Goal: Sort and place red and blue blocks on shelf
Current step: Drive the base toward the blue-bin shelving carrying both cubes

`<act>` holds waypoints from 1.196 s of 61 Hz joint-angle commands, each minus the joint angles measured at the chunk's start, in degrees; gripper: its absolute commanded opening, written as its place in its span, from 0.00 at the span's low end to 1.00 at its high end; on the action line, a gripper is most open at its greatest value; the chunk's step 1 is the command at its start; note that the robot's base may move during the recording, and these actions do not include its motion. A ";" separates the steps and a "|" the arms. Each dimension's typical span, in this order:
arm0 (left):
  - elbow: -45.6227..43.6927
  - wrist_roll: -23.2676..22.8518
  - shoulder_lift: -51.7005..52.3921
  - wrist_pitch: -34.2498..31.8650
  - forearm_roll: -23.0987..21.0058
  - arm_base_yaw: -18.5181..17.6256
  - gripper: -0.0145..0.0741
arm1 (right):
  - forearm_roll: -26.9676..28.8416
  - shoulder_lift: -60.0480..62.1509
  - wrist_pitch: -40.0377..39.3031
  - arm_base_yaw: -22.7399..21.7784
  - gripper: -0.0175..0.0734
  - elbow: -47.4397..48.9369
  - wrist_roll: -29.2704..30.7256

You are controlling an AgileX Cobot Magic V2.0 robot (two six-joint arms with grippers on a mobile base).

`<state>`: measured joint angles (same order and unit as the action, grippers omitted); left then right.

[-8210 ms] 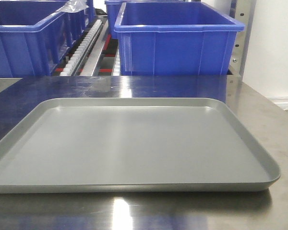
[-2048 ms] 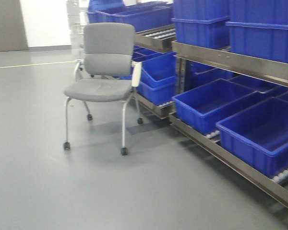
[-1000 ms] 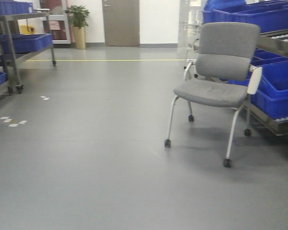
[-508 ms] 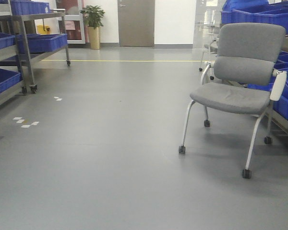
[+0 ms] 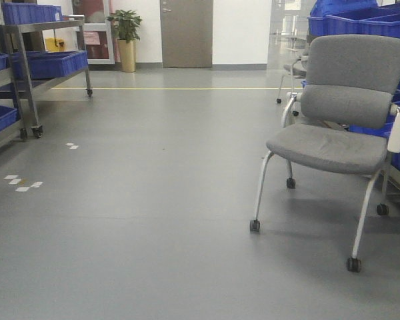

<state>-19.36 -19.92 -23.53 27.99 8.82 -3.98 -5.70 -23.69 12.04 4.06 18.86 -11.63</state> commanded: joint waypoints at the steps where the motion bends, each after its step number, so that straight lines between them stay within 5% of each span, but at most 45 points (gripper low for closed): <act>1: -1.61 -0.17 -0.26 -4.35 0.36 0.08 0.30 | -0.78 -0.20 -5.32 -0.19 0.25 1.67 0.34; 73: -1.61 -0.17 -0.26 -4.35 0.36 0.08 0.30 | -0.78 -0.20 -5.32 -0.19 0.25 1.67 0.34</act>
<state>-19.36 -19.92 -23.53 27.99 8.82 -3.98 -5.70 -23.69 12.04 4.06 18.86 -11.63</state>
